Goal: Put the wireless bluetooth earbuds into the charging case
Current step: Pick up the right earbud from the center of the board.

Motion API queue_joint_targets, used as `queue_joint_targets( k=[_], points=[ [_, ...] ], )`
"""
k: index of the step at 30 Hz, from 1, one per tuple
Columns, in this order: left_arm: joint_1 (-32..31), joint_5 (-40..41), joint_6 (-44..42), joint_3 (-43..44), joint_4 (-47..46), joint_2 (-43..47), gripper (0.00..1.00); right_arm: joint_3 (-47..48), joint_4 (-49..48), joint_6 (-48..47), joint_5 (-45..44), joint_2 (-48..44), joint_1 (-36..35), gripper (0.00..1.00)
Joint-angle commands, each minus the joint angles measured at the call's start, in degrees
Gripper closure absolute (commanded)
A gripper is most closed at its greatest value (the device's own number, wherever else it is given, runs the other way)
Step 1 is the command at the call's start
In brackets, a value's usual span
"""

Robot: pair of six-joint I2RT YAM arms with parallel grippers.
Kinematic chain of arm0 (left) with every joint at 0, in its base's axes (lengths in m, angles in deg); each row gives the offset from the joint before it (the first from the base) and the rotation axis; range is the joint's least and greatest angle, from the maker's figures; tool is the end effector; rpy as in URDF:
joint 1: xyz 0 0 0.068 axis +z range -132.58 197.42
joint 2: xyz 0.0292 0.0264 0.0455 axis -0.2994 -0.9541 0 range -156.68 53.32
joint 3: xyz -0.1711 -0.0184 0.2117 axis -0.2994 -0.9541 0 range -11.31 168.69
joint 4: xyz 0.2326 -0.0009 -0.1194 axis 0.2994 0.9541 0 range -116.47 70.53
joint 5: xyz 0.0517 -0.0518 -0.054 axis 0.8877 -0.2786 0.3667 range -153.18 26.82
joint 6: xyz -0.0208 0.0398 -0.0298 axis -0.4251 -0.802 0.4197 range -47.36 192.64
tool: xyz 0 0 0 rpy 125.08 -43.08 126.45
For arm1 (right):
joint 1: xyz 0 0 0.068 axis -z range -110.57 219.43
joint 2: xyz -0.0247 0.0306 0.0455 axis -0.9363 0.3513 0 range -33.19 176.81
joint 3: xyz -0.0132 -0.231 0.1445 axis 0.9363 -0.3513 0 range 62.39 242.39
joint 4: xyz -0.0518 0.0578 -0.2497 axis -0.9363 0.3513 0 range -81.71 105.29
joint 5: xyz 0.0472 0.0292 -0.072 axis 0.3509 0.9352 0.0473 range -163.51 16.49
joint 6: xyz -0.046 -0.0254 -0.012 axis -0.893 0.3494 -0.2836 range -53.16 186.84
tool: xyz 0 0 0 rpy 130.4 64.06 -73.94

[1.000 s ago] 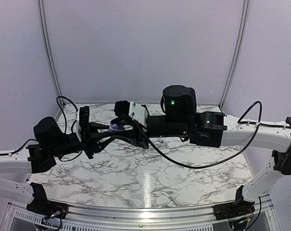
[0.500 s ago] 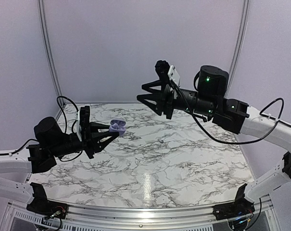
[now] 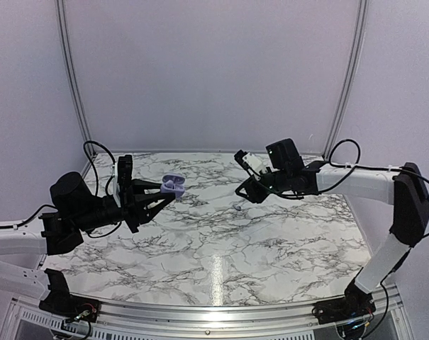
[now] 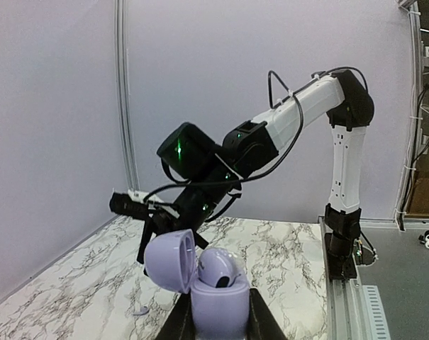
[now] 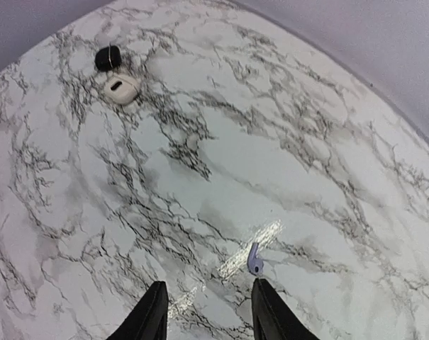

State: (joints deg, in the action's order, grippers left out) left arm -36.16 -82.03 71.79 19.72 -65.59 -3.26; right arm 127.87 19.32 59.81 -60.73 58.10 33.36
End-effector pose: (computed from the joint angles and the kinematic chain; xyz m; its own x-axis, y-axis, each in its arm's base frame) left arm 0.1249 -0.1888 0.3076 0.1533 -0.1841 -0.9709 0.9458 0.3118 0.0902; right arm 0.2861 0.2181 0.2596 -0.3931 -0.4341 -0.8106 -0.7713 0.6356 0.0336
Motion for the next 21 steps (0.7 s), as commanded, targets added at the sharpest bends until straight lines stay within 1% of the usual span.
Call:
queue_joint_targets(
  k=[1,5,12,17,21],
  points=[
    [-0.1,0.9,0.1,0.8,-1.0,-0.1,1.00,-0.6,-3.3,-0.7,-2.9,5.5,1.3,0.59],
    [-0.1,1.3,-0.2,0.4,-1.1,0.2,1.00,-1.4,-5.7,-1.9,-4.1,10.4,1.6,0.59],
    [-0.1,1.5,-1.4,-0.3,-1.2,0.1,1.00,0.3,-5.8,-3.7,-5.2,17.1,2.3,0.60],
    [-0.1,1.5,-1.8,-0.4,-1.1,0.1,1.00,0.2,-7.9,-4.3,-4.8,19.5,2.6,0.60],
    [-0.1,1.4,-2.0,-0.4,-1.2,0.1,1.00,1.7,-7.4,-5.4,-6.6,22.2,2.6,0.61]
  ],
)
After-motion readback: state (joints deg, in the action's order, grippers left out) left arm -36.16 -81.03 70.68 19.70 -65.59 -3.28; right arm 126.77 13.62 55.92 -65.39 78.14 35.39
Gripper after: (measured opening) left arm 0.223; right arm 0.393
